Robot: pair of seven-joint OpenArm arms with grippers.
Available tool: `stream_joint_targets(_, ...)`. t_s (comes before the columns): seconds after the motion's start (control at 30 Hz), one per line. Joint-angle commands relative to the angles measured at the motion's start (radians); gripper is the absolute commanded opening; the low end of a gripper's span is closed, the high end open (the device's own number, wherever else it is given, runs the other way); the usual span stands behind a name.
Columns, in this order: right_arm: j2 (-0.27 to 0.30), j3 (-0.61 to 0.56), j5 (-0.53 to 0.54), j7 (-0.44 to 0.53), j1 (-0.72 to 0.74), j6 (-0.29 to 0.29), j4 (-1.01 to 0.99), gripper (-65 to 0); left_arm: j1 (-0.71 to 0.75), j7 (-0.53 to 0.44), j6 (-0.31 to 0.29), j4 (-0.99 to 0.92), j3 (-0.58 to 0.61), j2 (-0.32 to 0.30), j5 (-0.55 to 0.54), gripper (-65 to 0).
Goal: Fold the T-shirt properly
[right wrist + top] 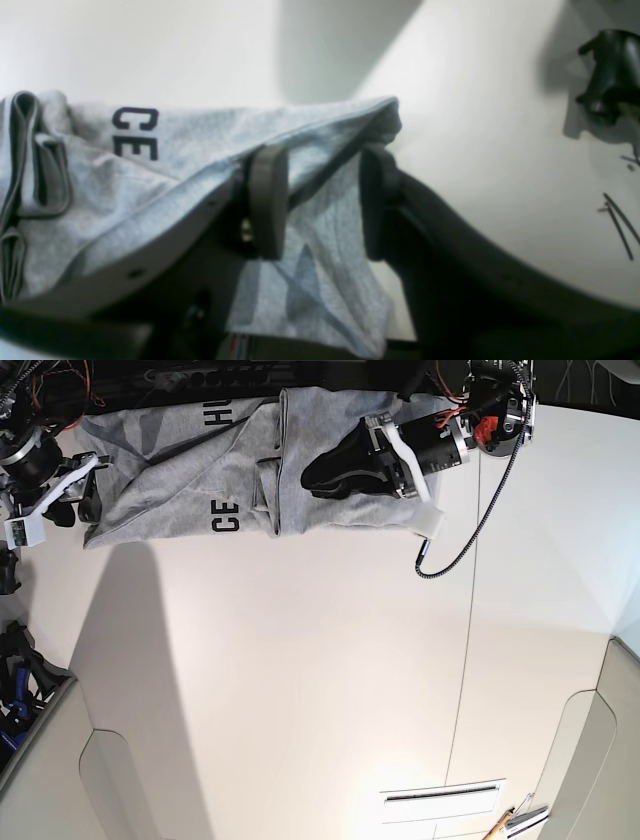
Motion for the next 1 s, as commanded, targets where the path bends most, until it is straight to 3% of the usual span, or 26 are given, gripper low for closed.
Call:
stream_joint_targets(0.0,0.011,0.006,-0.012,0.024,0.0,-0.003,0.017,-41.0,-0.002,-0.018,-0.009,0.019,-0.006,0.0,-0.028,-40.5)
stream_joint_targets(0.07,0.017,0.006,-0.061,0.031,0.0,-0.008,0.017,-40.3,-0.002,-0.018,-0.009,0.019,-0.018,-0.001,-0.027,-40.5)
stream_joint_targets(0.17,0.04,0.006,-0.113,0.031,0.0,-0.038,0.011,-30.1,-0.002,-0.018,-0.009,0.019,-0.034,-0.002,-0.024,-40.5)
stream_joint_targets(0.3,0.079,0.006,-0.087,0.039,0.0,-0.041,-0.061,-29.0,-0.002,-0.018,-0.009,0.019,-0.038,-0.004,-0.019,-40.5)
stream_joint_targets(0.43,0.103,0.009,0.037,0.037,0.001,-0.039,-0.198,-29.0,-0.002,-0.018,-0.009,0.019,-0.038,-0.004,-0.018,-40.5)
stream_joint_targets(0.73,0.153,0.021,0.251,-0.004,0.059,0.049,-0.488,-29.0,-0.002,-0.018,-0.009,0.019,-0.038,-0.004,-0.013,-40.5)
stream_joint_targets(0.97,0.18,0.021,0.457,-0.119,0.129,0.085,-0.668,-29.0,-0.002,-0.018,-0.009,0.018,-0.038,-0.003,-0.013,-40.5)
